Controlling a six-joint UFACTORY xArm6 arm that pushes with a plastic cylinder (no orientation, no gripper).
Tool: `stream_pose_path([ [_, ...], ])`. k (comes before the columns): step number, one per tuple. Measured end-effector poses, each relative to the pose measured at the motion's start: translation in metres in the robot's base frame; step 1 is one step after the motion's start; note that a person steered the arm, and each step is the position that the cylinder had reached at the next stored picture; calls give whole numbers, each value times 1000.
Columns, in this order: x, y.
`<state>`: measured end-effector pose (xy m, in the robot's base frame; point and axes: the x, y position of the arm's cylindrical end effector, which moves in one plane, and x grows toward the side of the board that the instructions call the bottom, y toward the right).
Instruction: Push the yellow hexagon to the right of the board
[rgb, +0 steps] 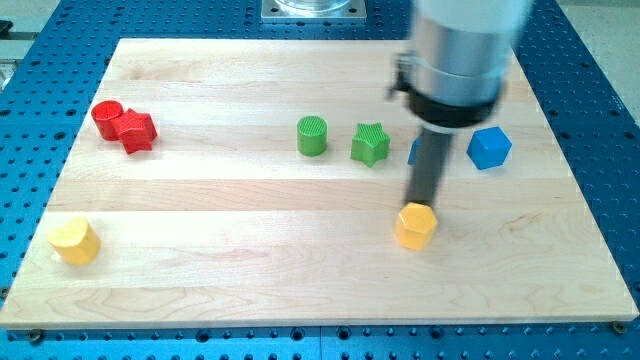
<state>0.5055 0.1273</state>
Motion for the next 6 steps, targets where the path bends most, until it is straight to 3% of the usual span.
stream_pose_path([
  [1,-19,-50],
  [2,15,-102],
  [3,42,-74],
  [4,42,-12],
  [5,44,-63],
  [6,26,-50],
])
